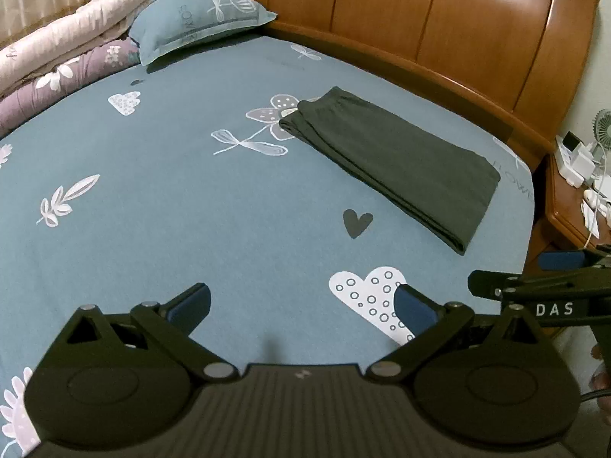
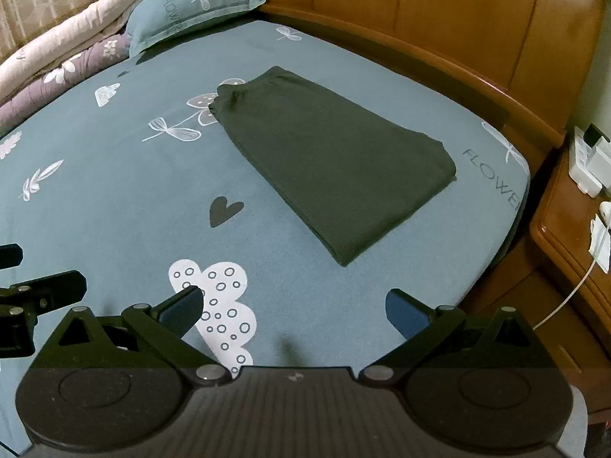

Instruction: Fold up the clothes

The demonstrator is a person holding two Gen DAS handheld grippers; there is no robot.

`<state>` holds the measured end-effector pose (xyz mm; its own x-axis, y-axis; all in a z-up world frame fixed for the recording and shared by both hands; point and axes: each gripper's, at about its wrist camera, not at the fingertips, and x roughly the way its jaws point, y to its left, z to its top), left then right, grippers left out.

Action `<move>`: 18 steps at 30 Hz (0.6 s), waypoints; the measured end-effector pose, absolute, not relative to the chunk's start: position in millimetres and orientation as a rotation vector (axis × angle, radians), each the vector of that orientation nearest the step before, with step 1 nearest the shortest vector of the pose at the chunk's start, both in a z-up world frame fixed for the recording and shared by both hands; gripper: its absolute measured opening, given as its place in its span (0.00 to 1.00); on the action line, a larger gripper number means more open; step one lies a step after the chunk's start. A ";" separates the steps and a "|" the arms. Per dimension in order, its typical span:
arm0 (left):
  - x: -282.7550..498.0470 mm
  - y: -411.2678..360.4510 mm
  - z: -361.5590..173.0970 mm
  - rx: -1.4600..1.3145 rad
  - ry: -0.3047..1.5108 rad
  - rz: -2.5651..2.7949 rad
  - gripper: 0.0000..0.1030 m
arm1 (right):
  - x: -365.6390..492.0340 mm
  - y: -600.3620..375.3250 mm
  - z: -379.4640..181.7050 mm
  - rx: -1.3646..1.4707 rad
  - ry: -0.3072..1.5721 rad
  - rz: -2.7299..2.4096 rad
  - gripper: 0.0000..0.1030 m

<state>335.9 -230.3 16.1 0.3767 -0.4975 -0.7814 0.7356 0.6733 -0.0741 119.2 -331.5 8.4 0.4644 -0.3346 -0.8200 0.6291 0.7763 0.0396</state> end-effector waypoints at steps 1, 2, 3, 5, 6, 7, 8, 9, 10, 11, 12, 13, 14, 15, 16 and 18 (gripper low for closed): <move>335.7 -230.6 16.0 0.309 0.878 -0.805 0.99 | 118.8 -331.1 8.6 0.362 0.910 -0.607 1.00; 335.5 -230.9 15.8 0.310 0.878 -0.805 0.99 | 118.5 -331.2 8.6 0.362 0.909 -0.608 1.00; 335.0 -231.2 15.9 0.312 0.877 -0.806 0.99 | 118.4 -331.1 8.9 0.362 0.909 -0.610 1.00; 334.0 -232.0 16.2 0.316 0.875 -0.809 0.99 | 117.9 -331.2 9.1 0.362 0.908 -0.611 1.00; 333.8 -232.2 16.0 0.315 0.877 -0.810 0.99 | 117.6 -331.2 9.3 0.361 0.907 -0.611 1.00; 333.9 -232.3 15.7 0.314 0.879 -0.811 0.99 | 117.4 -331.2 9.4 0.361 0.907 -0.612 1.00; 334.0 -232.3 15.4 0.314 0.881 -0.810 0.99 | 117.2 -331.1 9.5 0.360 0.906 -0.613 1.00; 334.2 -232.5 15.2 0.314 0.882 -0.808 0.99 | 117.1 -330.9 9.5 0.361 0.906 -0.613 1.00; 334.5 -232.7 15.2 0.314 0.882 -0.807 0.99 | 117.1 -331.1 9.8 0.360 0.905 -0.613 1.00; 334.8 -232.9 15.1 0.313 0.882 -0.806 0.99 | 117.0 -331.2 10.1 0.359 0.904 -0.613 1.00; 335.0 -233.1 15.1 0.312 0.883 -0.805 0.99 | 117.1 -331.5 10.1 0.358 0.904 -0.614 1.00; 335.2 -233.1 15.0 0.311 0.883 -0.804 0.99 | 117.2 -331.7 10.1 0.357 0.904 -0.615 1.00; 335.3 -233.1 14.8 0.309 0.884 -0.803 0.99 | 117.2 -331.9 10.1 0.358 0.903 -0.613 1.00; 335.3 -233.2 14.6 0.308 0.884 -0.804 0.99 | 117.0 -332.5 9.9 0.359 0.903 -0.613 1.00; 335.3 -233.2 14.4 0.307 0.884 -0.805 0.99 | 117.1 -332.9 9.6 0.359 0.903 -0.614 1.00; 335.0 -233.4 14.1 0.307 0.884 -0.809 0.99 | 117.4 -333.5 9.1 0.358 0.905 -0.615 1.00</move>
<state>335.0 -233.4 14.1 0.3690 -0.4987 -0.7843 0.7374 0.6708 -0.0796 117.4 -333.5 9.1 0.4645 -0.3427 -0.8166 0.6326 0.7736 0.0352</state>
